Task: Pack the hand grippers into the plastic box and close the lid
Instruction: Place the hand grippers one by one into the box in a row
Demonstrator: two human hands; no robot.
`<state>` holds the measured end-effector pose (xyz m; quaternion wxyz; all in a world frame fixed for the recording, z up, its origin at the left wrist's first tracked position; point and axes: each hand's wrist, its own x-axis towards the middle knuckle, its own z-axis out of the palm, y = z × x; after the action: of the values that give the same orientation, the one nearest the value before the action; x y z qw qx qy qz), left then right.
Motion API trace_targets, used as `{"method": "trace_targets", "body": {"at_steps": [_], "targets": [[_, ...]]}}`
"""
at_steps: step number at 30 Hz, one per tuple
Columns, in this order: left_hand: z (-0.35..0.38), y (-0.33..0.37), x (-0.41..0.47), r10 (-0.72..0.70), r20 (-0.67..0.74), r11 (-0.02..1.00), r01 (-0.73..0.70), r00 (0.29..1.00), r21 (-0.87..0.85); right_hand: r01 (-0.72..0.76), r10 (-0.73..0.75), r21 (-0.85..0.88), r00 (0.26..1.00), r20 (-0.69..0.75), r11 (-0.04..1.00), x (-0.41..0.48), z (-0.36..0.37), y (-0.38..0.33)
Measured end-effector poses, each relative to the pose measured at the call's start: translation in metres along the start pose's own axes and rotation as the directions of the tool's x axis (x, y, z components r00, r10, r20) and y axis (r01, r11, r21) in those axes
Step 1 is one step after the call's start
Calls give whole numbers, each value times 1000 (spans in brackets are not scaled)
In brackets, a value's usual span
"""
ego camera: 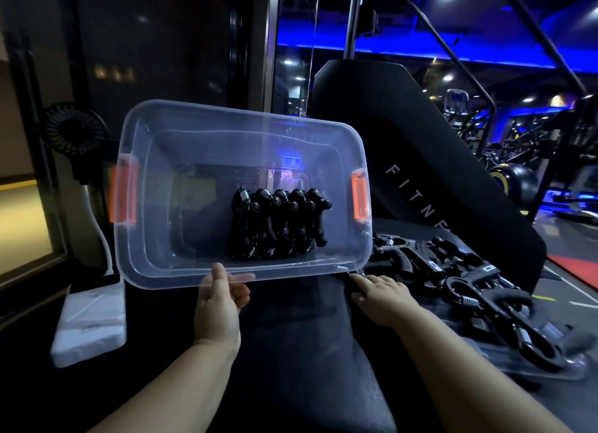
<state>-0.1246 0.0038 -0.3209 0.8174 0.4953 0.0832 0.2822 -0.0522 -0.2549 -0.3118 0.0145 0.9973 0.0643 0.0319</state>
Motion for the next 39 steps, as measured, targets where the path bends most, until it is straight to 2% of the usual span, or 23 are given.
{"method": "trace_targets", "body": {"at_steps": [6, 16, 25, 32, 35, 39], "targets": [[1, 2, -2, -4, 2, 1000, 4, 1000, -1, 50, -49, -21, 997, 60, 999, -20, -4, 0], [0, 2, -1, -8, -6, 1000, 8, 1000, 12, 174, -176, 49, 983, 58, 984, -63, -2, -9], [1, 1, -1, -10, -9, 1000, 10, 1000, 10, 208, -206, 141, 978, -25, 968, -90, -1, -8], [1, 0, 0, -11, -5, 1000, 11, 1000, 14, 302, -240, 255, 939, -248, 918, -104, -5, -10], [0, -1, 0, -5, -3, 1000, 5, 1000, 14, 327, -256, 264, 928, -269, 907, -102, -3, -10], [0, 0, 0, -6, -3, 1000, 6, 1000, 8, 327, -233, 372, 933, -275, 869, -100, -2, -8]]}}
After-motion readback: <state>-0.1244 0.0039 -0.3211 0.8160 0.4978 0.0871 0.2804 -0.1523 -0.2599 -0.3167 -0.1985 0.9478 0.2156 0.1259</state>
